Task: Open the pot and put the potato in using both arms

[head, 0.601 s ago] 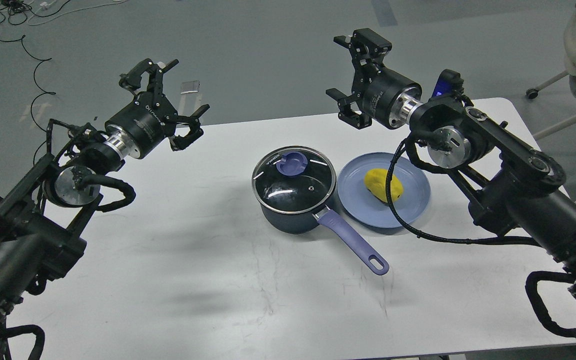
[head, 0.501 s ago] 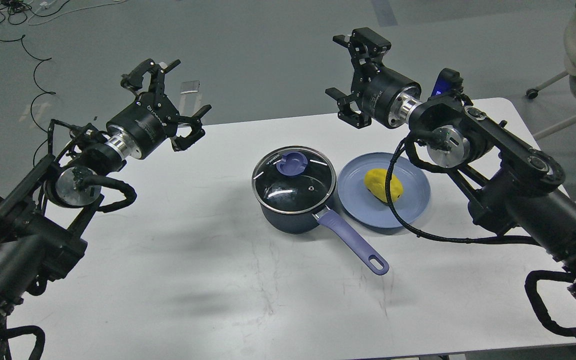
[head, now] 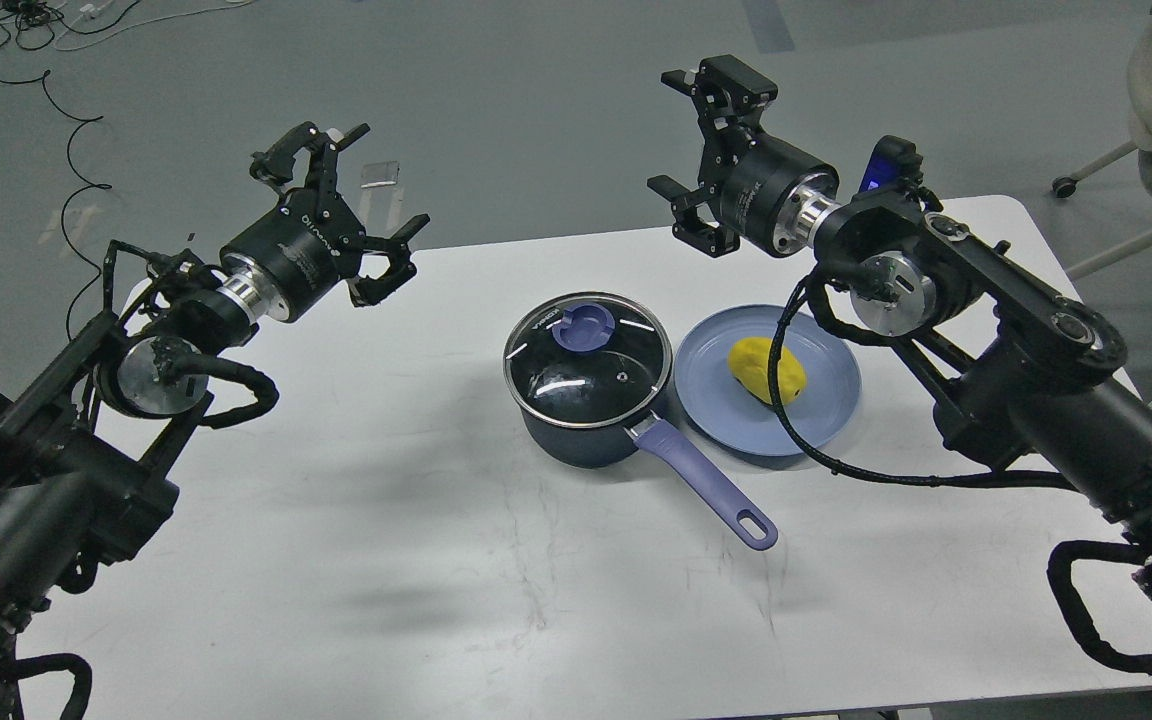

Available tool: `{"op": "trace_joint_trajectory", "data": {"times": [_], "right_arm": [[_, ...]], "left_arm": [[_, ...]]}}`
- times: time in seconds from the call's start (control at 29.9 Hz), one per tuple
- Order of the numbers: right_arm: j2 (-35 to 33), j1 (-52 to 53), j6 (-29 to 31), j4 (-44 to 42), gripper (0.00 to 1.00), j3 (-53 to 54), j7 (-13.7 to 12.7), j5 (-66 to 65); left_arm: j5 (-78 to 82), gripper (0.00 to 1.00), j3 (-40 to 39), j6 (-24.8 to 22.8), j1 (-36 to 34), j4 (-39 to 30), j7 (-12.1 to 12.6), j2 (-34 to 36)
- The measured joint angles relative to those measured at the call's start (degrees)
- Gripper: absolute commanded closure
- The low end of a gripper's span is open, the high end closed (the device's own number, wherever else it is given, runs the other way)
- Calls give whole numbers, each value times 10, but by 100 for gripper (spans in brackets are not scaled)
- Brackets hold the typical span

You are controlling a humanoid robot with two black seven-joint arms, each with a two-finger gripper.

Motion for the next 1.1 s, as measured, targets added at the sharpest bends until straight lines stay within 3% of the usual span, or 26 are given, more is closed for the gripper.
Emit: {"op": "trace_joint_trajectory", "data": {"times": [0.8,1.1], "right_arm": [[12,4,0,4,0,-8,2,0],[10,4,0,4,0,-8,2,0]], "left_arm": [[4,2,-3,-12,6,-1,-1,1],[4,2,-2,-13,7,-1,-18,0]]}}
